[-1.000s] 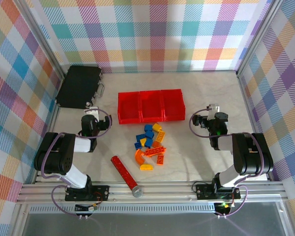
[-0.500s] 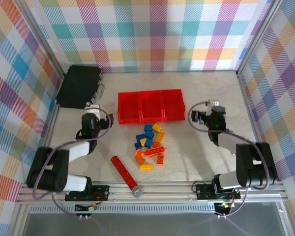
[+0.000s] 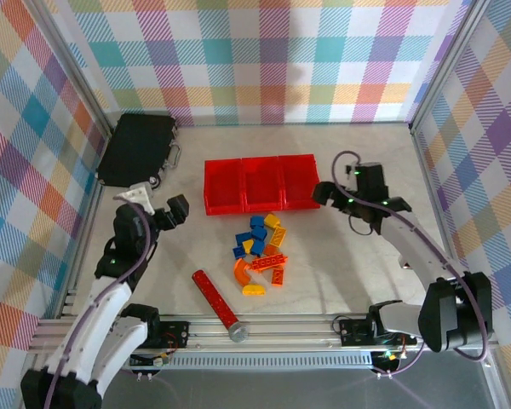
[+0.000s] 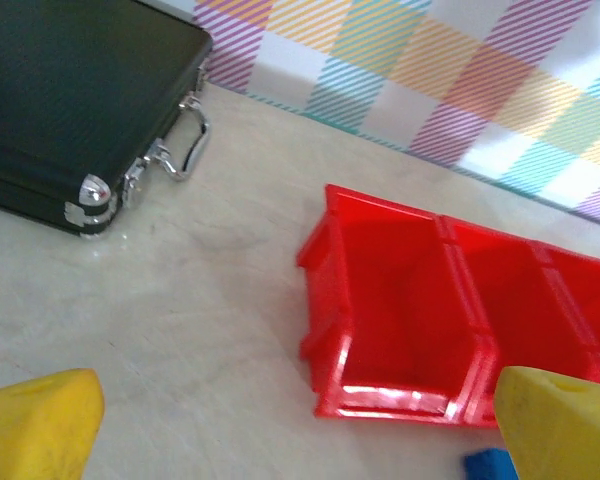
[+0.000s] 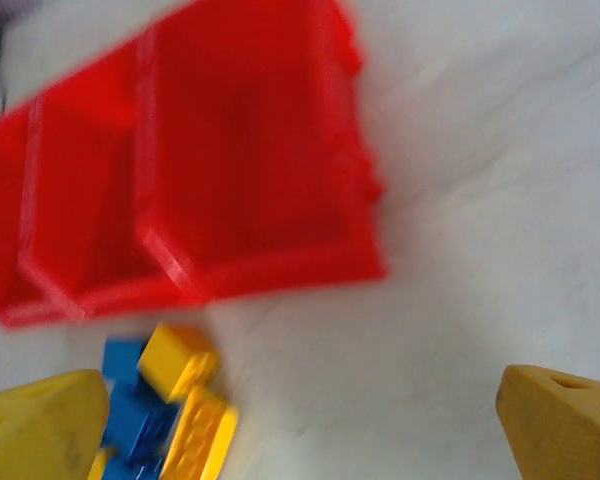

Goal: Sort the legos into containers by color
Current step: Pick up the lego from the center of the table.

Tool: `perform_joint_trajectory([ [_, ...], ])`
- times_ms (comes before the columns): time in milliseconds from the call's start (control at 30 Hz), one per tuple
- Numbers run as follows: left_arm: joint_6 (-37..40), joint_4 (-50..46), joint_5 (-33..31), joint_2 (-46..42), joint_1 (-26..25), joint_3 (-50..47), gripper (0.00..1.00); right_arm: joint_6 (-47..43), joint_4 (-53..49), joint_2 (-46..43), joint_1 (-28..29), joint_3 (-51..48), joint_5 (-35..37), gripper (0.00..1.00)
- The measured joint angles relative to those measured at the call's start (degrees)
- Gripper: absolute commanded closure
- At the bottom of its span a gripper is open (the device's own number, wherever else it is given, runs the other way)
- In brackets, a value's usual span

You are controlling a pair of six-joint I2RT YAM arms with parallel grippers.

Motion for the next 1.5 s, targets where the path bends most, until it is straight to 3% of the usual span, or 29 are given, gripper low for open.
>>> perform_joint_trajectory([
  [133, -3.52, -6.03, 2.84, -7.37, -0.31, -0.04, 0.0, 4.22, -5.88, 3.3, 10.73, 1.29, 0.94, 0.07],
  [300, -6.88, -16.04, 2.82, -12.24, -0.35, 0.0, 0.0, 11.08, -10.71, 7.89, 20.94, 1.22, 7.02, 0.12],
  [567, -9.84, -24.96, 5.77, -11.93, -0.35, 3.85, 0.0, 23.12, -12.04, 13.14, 27.78, 1.2, 16.09, 0.17],
  [833, -9.84, -28.41, 7.93, -12.04, -0.35, 7.8, 0.0, 28.76, -10.49, 18.95, 29.86, 4.72, 20.46, 0.18],
  [1333, -9.77, -27.93, 12.02, -12.04, -0.37, 7.04, 0.0, 30.21, -9.11, 27.91, 30.29, 12.61, 22.38, 0.21],
  [1500, -9.77, -27.91, 12.35, -12.04, -0.37, 6.82, 0.0, 30.32, -9.16, 29.07, 30.29, 12.72, 22.51, 0.31],
])
